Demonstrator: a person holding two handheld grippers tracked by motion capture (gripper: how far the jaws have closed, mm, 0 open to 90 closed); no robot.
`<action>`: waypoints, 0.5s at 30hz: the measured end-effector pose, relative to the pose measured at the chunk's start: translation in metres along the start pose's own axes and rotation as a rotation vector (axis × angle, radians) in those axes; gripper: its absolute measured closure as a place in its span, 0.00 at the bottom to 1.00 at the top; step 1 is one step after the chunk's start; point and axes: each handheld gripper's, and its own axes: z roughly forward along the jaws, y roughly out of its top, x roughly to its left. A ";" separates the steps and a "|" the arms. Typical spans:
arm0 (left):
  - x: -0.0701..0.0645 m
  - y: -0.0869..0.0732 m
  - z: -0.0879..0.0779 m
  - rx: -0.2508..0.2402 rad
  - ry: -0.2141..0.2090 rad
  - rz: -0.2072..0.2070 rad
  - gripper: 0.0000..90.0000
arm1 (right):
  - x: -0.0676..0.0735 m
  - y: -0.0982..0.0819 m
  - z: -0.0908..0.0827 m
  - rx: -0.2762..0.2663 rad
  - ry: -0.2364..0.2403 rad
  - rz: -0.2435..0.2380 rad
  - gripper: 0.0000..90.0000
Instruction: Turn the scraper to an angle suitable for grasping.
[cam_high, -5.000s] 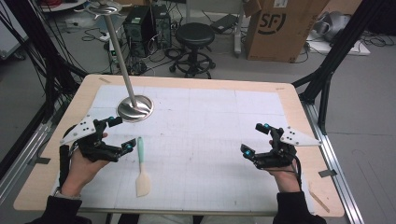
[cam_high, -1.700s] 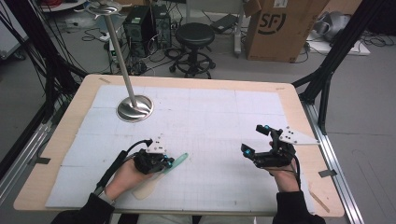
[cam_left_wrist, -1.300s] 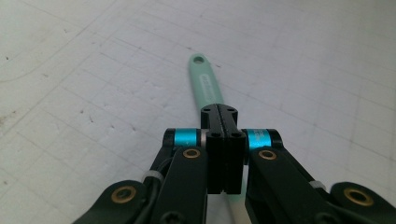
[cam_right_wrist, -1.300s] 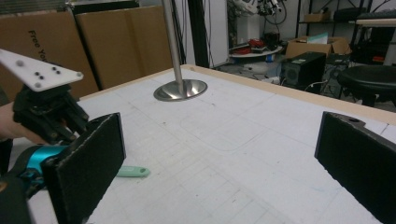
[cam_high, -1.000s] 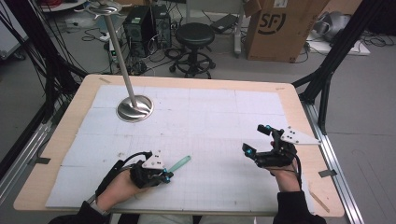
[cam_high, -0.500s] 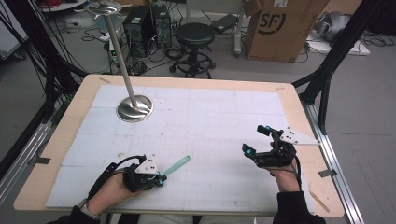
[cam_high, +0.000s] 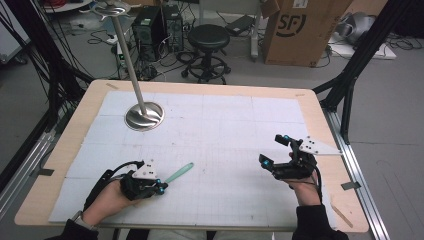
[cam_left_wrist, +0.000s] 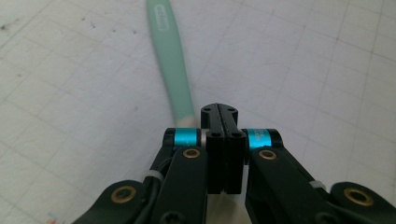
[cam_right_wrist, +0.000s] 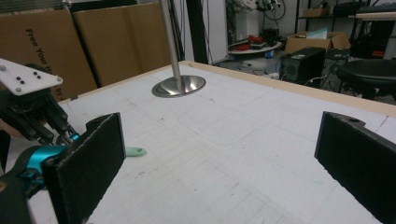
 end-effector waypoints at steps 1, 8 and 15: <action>0.001 -0.001 0.000 -0.005 0.001 -0.005 1.00 | 0.000 0.000 0.000 0.003 0.000 0.003 0.01; 0.008 -0.003 -0.003 -0.005 0.015 -0.013 1.00 | 0.000 -0.001 0.002 0.009 0.004 -0.002 0.01; 0.016 0.000 -0.014 -0.091 0.017 -0.069 1.00 | 0.000 -0.001 0.001 0.005 0.000 0.000 0.01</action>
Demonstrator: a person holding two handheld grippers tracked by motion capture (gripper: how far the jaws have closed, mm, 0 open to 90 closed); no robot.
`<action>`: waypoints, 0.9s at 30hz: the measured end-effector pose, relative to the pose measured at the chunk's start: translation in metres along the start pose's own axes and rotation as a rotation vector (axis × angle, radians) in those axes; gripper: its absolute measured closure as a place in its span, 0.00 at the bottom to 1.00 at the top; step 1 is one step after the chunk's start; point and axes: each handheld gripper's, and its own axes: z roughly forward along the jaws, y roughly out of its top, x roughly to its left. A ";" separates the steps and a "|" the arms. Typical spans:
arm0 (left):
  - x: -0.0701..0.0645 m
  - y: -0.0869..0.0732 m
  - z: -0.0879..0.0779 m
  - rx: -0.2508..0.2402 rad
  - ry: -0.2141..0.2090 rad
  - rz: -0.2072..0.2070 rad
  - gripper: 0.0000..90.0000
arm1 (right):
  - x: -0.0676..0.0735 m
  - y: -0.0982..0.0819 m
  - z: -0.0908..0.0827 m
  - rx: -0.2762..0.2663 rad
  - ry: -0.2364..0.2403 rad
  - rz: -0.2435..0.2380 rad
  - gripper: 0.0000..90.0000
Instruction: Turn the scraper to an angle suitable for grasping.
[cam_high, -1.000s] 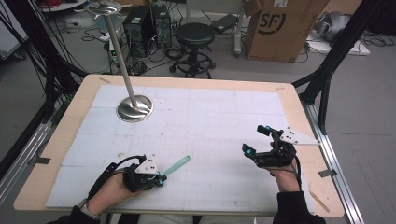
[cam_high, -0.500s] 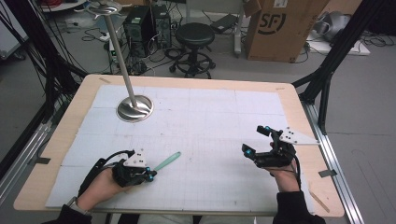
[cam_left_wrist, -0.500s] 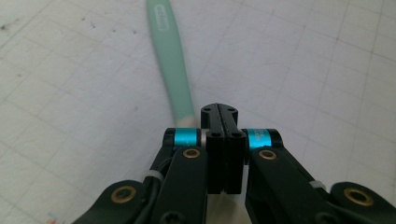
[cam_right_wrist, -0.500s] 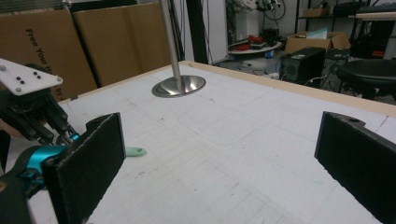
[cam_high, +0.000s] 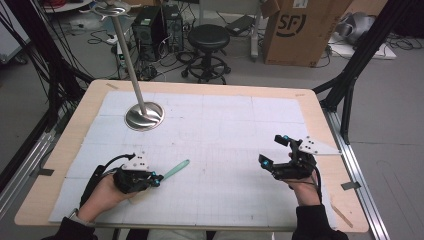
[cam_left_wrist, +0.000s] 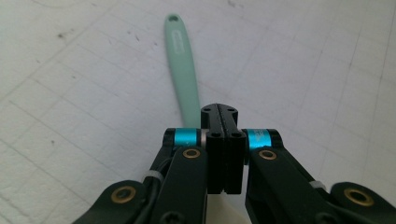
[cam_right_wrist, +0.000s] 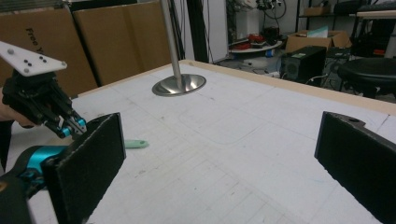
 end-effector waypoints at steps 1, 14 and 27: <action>0.002 0.001 -0.002 -0.015 0.006 -0.011 1.00 | 0.000 0.000 0.000 0.000 0.000 0.000 0.01; 0.017 0.030 -0.028 -0.273 0.051 -0.069 0.73 | 0.001 0.002 -0.002 -0.009 0.003 0.000 0.01; 0.009 0.035 -0.037 -0.308 0.049 0.094 0.13 | -0.003 0.003 -0.001 -0.016 0.006 0.000 0.01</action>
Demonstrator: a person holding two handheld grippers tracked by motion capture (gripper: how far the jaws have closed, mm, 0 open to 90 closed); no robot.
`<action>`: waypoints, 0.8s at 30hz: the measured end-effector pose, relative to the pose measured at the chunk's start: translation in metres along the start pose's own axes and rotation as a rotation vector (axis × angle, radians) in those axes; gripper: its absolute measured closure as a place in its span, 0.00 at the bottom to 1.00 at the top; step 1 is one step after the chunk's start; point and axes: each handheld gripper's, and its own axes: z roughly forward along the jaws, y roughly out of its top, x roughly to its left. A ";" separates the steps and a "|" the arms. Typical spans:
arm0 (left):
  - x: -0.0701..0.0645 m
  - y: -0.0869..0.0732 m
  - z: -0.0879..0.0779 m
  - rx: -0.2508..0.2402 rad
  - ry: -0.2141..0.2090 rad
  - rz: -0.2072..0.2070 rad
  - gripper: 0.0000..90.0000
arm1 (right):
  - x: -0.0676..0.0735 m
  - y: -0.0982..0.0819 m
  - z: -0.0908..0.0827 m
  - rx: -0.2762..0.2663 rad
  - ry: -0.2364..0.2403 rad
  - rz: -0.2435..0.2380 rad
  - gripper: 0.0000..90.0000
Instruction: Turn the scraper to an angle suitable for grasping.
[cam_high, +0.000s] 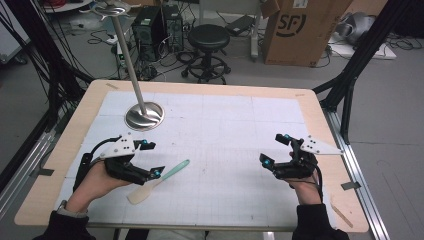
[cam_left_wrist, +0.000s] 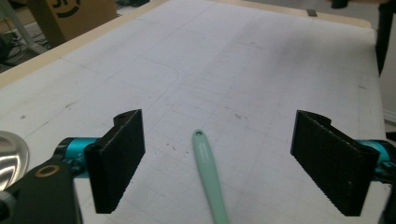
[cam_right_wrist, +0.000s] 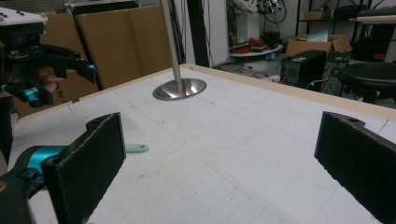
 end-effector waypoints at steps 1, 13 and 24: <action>0.001 0.000 0.000 -0.004 0.004 -0.005 0.11 | -0.001 0.000 0.002 -0.001 0.001 0.004 0.01; 0.005 -0.001 0.010 0.055 0.054 -0.052 0.16 | 0.003 0.015 0.022 -0.008 0.048 -0.027 0.01; 0.004 -0.003 0.016 0.123 0.041 -0.064 0.16 | 0.000 0.015 0.021 -0.019 0.048 -0.022 0.01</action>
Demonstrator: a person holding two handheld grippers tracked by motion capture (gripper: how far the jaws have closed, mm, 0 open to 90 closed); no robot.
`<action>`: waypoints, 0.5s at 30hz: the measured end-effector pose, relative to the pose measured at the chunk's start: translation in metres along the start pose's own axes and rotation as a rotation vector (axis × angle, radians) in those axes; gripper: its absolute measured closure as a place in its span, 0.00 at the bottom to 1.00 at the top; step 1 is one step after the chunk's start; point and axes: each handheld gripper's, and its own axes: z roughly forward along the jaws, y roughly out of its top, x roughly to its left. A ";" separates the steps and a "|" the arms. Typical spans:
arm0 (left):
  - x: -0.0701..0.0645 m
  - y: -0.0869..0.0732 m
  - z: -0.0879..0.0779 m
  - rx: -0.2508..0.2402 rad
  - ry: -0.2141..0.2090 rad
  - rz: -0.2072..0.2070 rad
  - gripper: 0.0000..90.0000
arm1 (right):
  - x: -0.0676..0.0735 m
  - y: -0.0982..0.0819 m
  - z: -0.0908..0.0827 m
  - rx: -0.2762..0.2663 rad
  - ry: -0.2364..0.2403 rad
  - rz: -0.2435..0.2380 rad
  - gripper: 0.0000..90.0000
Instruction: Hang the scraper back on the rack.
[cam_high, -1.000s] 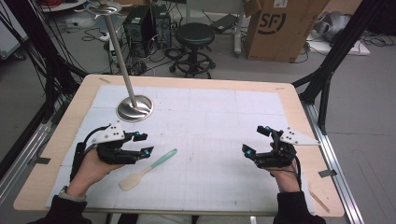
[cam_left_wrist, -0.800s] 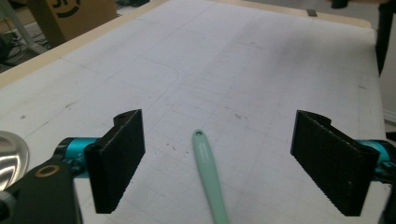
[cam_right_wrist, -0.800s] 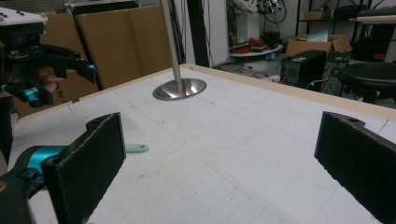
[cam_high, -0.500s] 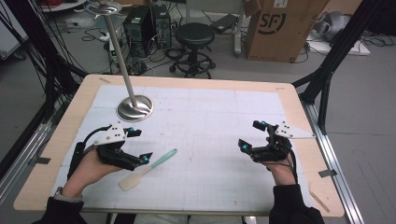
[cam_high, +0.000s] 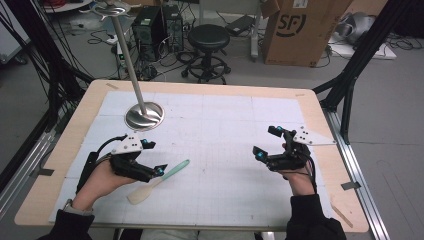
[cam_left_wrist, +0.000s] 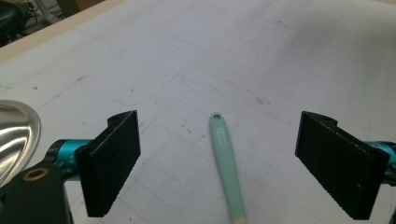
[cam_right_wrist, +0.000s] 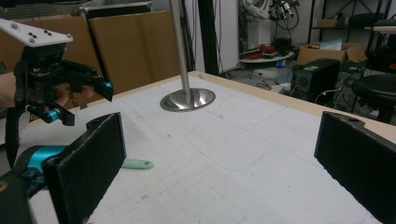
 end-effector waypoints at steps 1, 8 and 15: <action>0.000 -0.001 0.001 0.006 -0.008 -0.002 0.17 | 0.000 0.000 0.000 0.002 0.002 0.004 0.01; 0.005 -0.002 0.012 0.116 -0.032 -0.033 0.21 | -0.003 -0.001 0.001 0.004 0.004 0.001 0.01; 0.003 0.003 0.024 0.294 -0.035 -0.014 0.23 | -0.001 -0.001 0.001 0.011 0.006 -0.004 0.01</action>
